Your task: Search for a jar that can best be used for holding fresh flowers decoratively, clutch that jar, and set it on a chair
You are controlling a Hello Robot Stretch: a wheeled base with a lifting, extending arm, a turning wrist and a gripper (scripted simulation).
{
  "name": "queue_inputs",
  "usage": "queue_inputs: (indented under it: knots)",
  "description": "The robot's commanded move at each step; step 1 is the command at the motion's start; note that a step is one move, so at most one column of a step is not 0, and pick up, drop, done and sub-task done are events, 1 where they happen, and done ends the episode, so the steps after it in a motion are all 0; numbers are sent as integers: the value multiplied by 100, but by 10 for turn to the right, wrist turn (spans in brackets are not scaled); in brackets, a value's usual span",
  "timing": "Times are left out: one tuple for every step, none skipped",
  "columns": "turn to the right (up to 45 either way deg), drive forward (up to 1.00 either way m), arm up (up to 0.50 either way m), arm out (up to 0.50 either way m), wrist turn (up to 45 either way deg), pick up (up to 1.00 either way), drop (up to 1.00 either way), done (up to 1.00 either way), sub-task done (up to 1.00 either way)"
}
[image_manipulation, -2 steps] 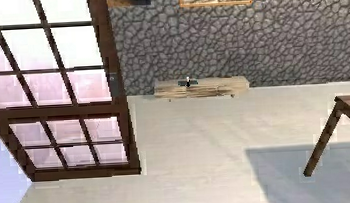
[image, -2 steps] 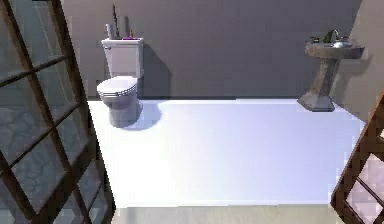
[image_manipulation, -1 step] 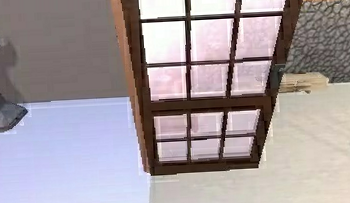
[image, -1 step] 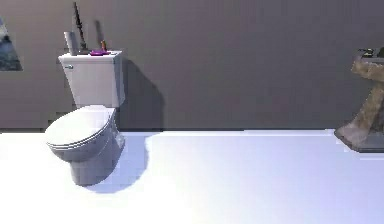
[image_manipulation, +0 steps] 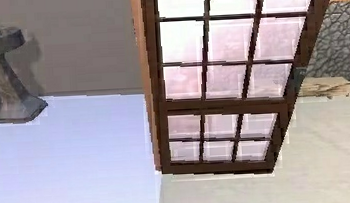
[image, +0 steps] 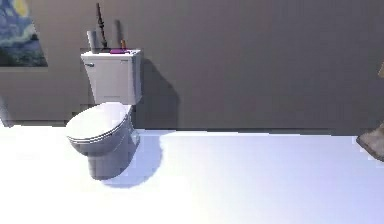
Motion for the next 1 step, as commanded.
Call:
queue_inputs:
  knots:
    - [0, 50, 0, 0, 0, 0, 0, 0, 0]
